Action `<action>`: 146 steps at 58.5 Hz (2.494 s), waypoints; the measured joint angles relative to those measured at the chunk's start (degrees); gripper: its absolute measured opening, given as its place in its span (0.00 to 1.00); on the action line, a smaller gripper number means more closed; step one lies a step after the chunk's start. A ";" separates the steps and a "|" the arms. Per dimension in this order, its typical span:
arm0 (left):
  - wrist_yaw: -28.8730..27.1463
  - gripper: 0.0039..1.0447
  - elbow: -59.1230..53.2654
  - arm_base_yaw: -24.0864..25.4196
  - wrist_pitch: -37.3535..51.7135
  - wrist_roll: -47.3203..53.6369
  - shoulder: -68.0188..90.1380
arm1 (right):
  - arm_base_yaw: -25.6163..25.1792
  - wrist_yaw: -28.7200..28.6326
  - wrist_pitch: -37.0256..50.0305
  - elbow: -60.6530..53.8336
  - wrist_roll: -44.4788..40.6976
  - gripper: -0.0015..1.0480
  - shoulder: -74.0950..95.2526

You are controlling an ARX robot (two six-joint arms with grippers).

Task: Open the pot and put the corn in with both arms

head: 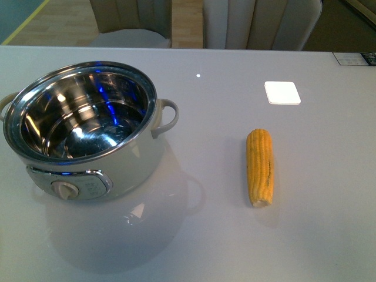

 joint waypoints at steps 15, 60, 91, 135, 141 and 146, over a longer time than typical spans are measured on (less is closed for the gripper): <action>1.14 0.42 2.97 2.14 8.63 1.11 16.33 | 0.00 0.02 0.00 0.00 0.00 0.92 0.00; 1.01 0.42 23.06 2.12 13.03 2.40 44.74 | 0.00 0.00 0.00 0.00 0.00 0.92 0.00; 2.93 0.94 14.84 2.38 13.44 2.43 33.00 | 0.00 0.00 0.00 0.00 0.00 0.92 0.00; -4.09 0.94 -22.73 -11.37 -18.80 -12.55 -45.62 | 0.00 0.00 0.00 0.00 0.00 0.92 0.00; -5.49 0.94 -25.49 -13.46 -29.46 -13.05 -56.83 | 0.00 0.00 0.00 0.00 0.00 0.92 0.00; -5.90 0.94 -26.47 -14.01 -34.67 -13.31 -62.75 | 0.00 0.00 0.00 0.00 0.00 0.92 0.00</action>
